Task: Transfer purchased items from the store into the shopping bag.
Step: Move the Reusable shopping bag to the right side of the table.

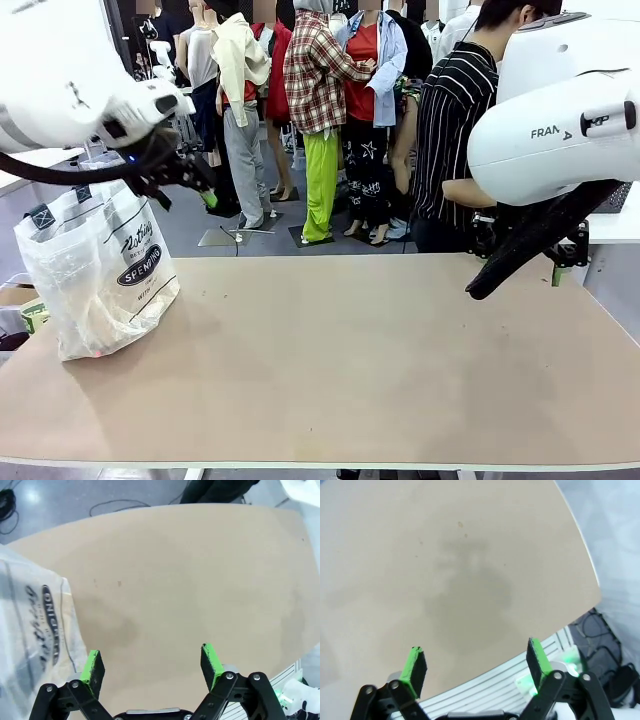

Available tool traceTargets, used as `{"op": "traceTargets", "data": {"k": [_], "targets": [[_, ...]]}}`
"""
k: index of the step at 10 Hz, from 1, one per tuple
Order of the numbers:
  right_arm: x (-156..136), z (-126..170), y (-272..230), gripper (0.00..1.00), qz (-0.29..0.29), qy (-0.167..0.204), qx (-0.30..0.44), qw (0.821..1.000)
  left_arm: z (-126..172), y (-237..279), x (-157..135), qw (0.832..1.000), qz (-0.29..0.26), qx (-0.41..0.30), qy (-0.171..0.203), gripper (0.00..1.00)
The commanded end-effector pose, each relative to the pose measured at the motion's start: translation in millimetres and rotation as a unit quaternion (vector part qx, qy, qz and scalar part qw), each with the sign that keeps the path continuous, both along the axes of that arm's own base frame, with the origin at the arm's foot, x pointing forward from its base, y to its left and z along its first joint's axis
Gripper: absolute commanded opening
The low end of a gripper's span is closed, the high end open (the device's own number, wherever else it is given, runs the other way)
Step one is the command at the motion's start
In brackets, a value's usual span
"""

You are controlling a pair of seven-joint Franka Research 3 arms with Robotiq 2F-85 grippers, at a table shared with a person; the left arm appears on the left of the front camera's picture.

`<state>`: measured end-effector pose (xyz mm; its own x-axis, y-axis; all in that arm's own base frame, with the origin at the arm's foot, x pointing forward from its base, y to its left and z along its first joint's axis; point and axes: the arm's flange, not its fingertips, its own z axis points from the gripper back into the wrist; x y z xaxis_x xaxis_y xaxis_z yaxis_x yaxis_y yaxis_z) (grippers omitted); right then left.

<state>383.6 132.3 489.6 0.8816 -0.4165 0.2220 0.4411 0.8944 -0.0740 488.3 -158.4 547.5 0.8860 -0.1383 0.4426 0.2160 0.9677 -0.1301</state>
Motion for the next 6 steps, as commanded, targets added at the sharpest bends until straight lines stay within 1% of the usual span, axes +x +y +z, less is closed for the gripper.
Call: {"op": "traceTargets", "data": {"k": [1,2,3,4,5,6], "targets": [[-1,-1,-1,1.00,0.001,0.000,-0.006,1.000,-21,-12,-8,1.000,0.006,-0.010,-0.009,1.00],[-1,-1,-1,1.00,0.001,0.000,-0.006,1.000,-38,-19,-7,1.000,0.001,-0.028,-0.003,1.00],[-1,-1,-1,1.00,0.001,0.000,-0.006,1.000,-52,-26,-5,1.000,-0.003,-0.030,0.008,1.00],[-1,-1,-1,1.00,0.001,0.000,-0.006,1.000,-59,-28,-1,0.999,0.004,-0.040,0.011,1.00],[-1,-1,-1,1.00,0.001,0.000,-0.006,1.000,-62,-29,3,0.999,0.006,-0.042,0.014,1.00],[-1,-1,-1,1.00,0.001,0.000,-0.006,1.000,-54,-28,-5,1.000,-0.006,-0.019,0.013,1.00]]}}
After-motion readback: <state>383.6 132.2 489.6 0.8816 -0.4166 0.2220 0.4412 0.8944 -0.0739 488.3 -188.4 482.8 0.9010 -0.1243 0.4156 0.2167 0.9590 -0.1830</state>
